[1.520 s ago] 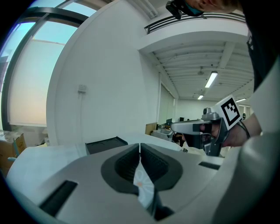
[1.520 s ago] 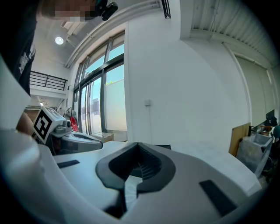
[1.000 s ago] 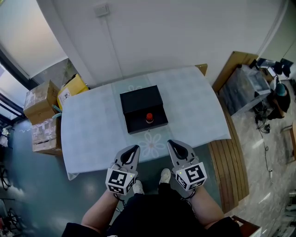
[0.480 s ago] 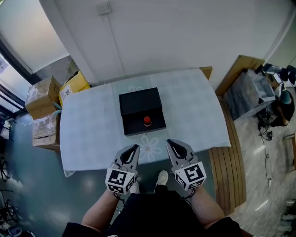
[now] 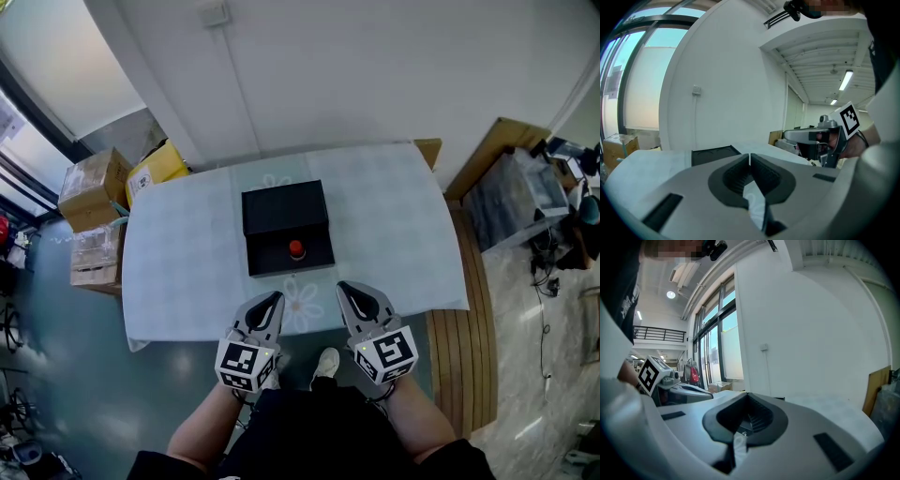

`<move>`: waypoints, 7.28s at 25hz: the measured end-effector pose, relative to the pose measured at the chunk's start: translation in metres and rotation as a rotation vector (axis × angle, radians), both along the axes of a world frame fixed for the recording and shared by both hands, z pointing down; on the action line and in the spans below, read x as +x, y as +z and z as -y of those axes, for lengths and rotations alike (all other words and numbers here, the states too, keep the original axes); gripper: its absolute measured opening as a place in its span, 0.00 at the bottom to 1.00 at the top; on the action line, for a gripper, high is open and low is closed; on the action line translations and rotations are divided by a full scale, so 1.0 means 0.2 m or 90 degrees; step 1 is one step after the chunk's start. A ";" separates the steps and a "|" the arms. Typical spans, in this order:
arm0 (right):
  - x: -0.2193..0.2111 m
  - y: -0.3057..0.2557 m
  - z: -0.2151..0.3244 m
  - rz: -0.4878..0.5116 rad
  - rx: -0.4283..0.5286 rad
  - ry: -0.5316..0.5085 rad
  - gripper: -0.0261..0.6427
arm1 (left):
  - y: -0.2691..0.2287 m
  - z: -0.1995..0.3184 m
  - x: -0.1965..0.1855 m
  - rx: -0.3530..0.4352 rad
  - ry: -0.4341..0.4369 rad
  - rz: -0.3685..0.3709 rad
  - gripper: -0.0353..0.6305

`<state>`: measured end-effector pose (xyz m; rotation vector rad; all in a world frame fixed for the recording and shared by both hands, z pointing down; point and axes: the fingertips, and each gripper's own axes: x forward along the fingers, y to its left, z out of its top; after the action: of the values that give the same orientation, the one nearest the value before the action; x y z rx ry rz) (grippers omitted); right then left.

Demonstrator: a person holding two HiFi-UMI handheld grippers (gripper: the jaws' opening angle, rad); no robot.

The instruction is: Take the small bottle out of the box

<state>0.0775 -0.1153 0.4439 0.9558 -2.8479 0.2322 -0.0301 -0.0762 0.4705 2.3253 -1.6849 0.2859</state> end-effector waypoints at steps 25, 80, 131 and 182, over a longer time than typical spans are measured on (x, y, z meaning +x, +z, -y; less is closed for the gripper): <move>0.11 -0.02 0.01 0.014 -0.006 -0.038 0.07 | -0.02 0.03 0.11 -0.003 -0.042 0.013 0.10; -0.08 0.41 0.40 -0.068 -0.135 0.045 0.07 | 0.60 0.68 -0.03 -0.089 0.071 0.027 0.30; -0.02 0.45 0.42 -0.060 -0.142 0.044 0.07 | 0.52 0.74 0.00 -0.043 0.069 0.076 0.29; -0.23 0.11 -0.15 -0.006 -0.058 -0.040 0.07 | -0.01 -0.22 -0.14 -0.002 0.004 0.068 0.29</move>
<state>0.0324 -0.0847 0.4650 0.8464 -2.8257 0.3464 -0.0590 -0.0324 0.4682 2.3509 -1.7247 0.4204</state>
